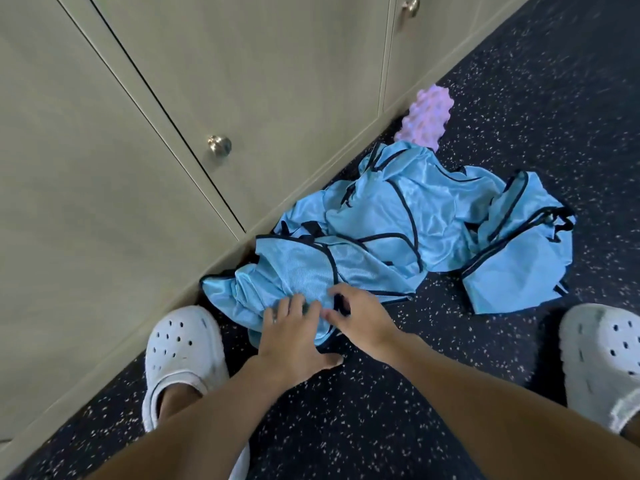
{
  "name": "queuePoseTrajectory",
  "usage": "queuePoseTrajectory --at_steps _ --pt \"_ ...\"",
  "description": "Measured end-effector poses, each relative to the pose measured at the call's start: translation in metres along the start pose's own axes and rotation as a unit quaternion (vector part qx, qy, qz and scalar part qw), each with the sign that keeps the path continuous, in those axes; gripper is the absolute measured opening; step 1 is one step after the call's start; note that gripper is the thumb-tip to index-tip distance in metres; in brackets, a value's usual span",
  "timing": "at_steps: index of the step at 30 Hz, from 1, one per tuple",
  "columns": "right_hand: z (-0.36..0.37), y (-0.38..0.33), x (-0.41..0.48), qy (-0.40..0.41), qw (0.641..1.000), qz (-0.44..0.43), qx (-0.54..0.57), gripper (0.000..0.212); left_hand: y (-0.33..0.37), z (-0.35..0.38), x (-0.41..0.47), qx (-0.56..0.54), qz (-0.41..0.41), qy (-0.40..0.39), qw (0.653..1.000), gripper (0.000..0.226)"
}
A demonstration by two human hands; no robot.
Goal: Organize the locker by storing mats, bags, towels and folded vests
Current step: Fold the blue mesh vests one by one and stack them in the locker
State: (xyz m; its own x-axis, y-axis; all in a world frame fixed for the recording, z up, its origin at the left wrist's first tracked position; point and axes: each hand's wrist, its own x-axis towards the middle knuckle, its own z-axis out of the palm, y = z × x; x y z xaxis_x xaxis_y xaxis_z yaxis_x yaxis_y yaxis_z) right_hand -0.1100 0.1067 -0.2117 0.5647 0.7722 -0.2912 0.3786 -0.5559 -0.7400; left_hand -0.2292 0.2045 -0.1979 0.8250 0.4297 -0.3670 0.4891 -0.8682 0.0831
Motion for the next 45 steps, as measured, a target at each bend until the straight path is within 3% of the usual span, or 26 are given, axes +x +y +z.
queuePoseTrajectory --at_steps 3,4,8,12,14,17,22,29,33,39,45 --pt "0.005 -0.007 0.008 0.05 0.993 0.044 0.095 0.006 0.002 0.005 0.001 -0.059 -0.023 0.044 0.997 0.075" --pt "0.003 -0.012 0.009 0.058 0.988 0.058 0.129 0.004 0.001 0.005 0.001 -0.073 -0.029 0.052 0.996 0.076" --pt "-0.015 -0.033 0.013 0.078 0.972 0.099 0.2 0.025 0.004 -0.007 -0.001 -0.09 -0.042 0.099 0.99 0.075" --pt "-0.055 -0.059 0.015 0.103 0.962 0.078 0.239 0.026 0.021 -0.038 -0.005 -0.139 -0.048 0.179 0.973 0.055" --pt "-0.083 -0.079 0.009 0.114 0.961 0.049 0.247 0.023 0.024 -0.06 -0.005 -0.221 -0.049 0.212 0.951 0.044" --pt "-0.13 -0.107 0.002 0.138 0.962 0.024 0.235 0.022 0.023 -0.106 -0.007 -0.305 -0.019 0.255 0.917 0.029" --pt "-0.203 -0.159 -0.02 0.195 0.955 -0.011 0.222 0.02 0.028 -0.201 -0.021 -0.298 0.053 0.307 0.902 0.005" --pt "-0.299 -0.236 -0.067 0.223 0.94 -0.093 0.24 0.017 0.047 -0.335 -0.058 -0.256 0.155 0.341 0.891 0.015" --pt "-0.339 -0.264 -0.104 0.215 0.957 -0.175 0.084 0.015 0.052 -0.398 -0.081 -0.284 0.159 0.377 0.867 0.027" --pt "-0.356 -0.278 -0.135 0.23 0.952 -0.202 -0.018 0.024 0.058 -0.429 -0.105 -0.337 0.186 0.379 0.842 0.02" --pt "-0.35 -0.281 -0.122 0.268 0.937 -0.224 0.018 0.017 0.059 -0.428 -0.099 -0.279 0.133 0.379 0.872 0.026"
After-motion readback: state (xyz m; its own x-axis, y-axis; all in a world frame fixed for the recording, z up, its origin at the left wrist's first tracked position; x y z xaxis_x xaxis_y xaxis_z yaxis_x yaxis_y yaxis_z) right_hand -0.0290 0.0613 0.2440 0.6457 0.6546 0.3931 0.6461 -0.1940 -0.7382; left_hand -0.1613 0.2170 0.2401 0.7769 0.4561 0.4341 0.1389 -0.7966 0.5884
